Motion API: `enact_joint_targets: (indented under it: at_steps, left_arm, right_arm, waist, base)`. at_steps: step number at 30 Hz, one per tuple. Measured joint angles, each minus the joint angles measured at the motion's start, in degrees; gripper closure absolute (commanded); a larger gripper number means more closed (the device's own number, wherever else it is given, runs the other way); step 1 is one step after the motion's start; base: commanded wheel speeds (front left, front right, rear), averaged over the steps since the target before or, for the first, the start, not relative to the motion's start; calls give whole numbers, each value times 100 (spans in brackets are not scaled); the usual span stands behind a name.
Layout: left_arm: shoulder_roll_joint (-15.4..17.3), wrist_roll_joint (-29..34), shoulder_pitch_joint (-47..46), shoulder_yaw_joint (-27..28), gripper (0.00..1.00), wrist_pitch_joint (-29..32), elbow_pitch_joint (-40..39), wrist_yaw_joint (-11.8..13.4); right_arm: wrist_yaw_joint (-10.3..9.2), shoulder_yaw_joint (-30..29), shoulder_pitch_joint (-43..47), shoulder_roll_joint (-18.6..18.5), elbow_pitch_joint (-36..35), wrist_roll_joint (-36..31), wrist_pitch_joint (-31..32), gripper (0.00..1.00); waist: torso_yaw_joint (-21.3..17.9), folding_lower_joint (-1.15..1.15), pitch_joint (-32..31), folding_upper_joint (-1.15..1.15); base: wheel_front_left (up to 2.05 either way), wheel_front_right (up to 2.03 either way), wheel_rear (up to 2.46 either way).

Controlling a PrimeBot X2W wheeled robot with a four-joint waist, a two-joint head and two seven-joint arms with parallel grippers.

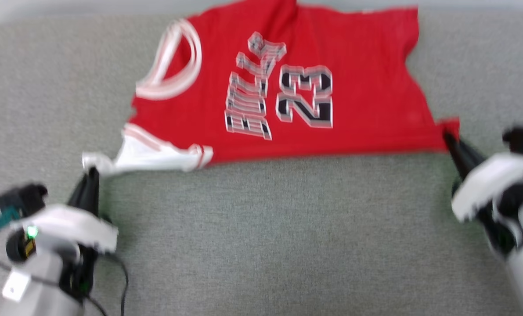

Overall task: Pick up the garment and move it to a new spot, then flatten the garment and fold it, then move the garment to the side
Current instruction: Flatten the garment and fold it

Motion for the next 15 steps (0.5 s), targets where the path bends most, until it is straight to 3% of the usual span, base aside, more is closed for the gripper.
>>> enact_joint_targets:
  at_steps: [6, 15]
  left_arm:
    - [37, -107, 1410, 52, 100, 266, -1148, 471]
    - [125, -367, 3281, 211, 100, 817, -2897, 1238]
  right_arm:
    - [4, -676, 1605, 116, -913, -157, 345, 100]
    - [2, -1898, 3756, 940, -2855, -845, 1466, 100]
  waist:
    - [47, -1, -517, 0]
    - [127, 0, -1089, 0]
  base:
    - [0, 0, 0]
    - [0, 0, 0]
